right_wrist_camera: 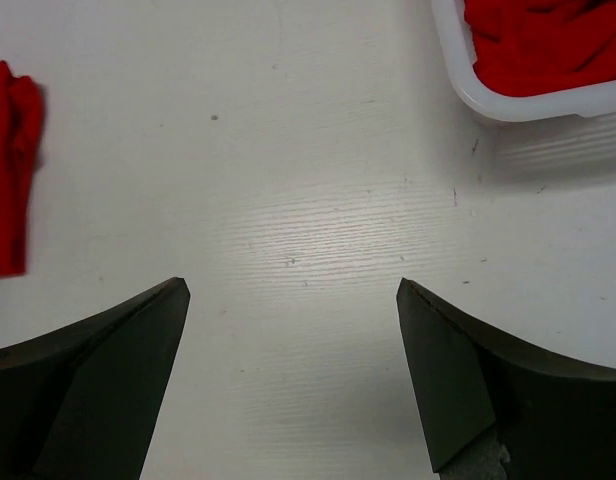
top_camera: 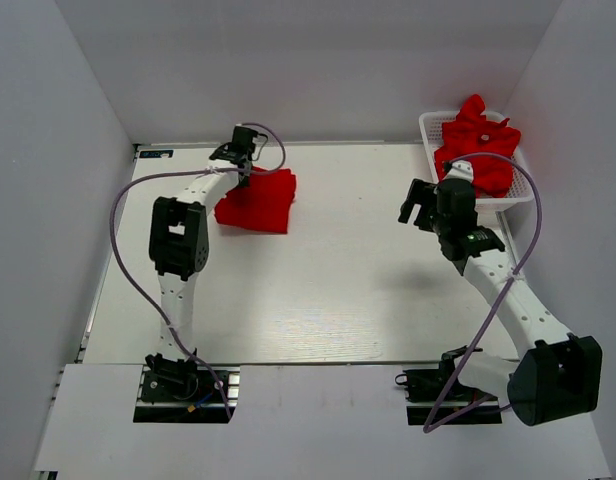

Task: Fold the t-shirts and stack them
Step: Put the neatly folded tshirt into the corner of the board with the left arm

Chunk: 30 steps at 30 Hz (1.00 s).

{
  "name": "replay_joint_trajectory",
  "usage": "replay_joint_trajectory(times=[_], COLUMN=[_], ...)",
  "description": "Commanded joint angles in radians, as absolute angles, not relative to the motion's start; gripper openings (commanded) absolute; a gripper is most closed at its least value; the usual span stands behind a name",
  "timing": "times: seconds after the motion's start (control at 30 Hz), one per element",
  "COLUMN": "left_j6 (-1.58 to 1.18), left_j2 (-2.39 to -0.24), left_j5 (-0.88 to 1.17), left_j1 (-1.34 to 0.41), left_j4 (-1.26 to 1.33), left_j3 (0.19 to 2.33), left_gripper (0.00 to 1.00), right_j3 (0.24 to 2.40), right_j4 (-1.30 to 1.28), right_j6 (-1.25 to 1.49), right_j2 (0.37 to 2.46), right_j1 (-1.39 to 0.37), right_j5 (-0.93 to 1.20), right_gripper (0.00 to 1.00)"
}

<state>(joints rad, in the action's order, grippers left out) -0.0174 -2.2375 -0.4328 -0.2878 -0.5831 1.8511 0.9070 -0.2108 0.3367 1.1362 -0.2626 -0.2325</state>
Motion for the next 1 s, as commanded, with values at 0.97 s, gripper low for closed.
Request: replay_joint_trajectory(times=[0.97], left_j6=[0.466], left_j2=[-2.529], left_j5=[-0.584], left_j1=[0.067], left_j4=[-0.296], left_j3=[2.336], left_gripper=[0.0], right_j3=[1.012], right_j4=[-0.295], right_j6=[0.319], right_j2=[1.35], right_j1=[-0.256], right_j5=[-0.403], right_gripper=[0.9])
